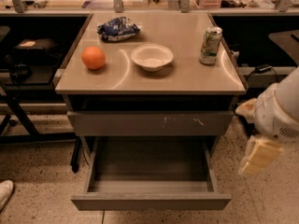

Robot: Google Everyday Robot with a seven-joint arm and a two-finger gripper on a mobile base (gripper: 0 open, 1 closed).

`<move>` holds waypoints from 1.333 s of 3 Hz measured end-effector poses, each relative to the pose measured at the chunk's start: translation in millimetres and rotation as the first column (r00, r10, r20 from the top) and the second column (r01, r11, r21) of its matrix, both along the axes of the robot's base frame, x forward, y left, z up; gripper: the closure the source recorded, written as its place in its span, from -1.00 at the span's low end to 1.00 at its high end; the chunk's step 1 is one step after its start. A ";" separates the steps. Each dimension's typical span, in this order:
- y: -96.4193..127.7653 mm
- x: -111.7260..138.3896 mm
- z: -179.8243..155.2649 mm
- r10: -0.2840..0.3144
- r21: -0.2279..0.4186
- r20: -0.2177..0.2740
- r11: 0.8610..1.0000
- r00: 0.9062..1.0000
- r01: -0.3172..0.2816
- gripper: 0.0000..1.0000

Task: Close middle drawer

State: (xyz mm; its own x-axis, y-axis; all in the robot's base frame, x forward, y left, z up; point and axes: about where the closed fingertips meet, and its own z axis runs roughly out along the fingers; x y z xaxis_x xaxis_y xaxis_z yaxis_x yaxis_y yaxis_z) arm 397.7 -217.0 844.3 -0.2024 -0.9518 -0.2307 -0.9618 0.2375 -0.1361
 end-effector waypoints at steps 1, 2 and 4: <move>-3.0 -21.3 -64.1 0.001 0.037 -0.008 0.999 1.000 -0.001 -0.17; -5.3 -37.4 -125.8 -0.016 0.063 -0.030 0.998 0.999 0.017 0.29; -5.1 -37.8 -129.0 -0.019 0.061 -0.024 0.998 1.000 0.020 1.00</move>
Offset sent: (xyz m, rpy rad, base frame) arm -0.0572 -0.0086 -0.2068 0.0996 0.0636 -0.0416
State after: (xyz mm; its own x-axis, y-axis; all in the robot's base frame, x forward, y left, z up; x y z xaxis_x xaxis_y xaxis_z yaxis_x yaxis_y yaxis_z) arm 359.9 -222.1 715.3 -0.2265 -0.9319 -0.2835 -0.9597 0.2632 -0.0986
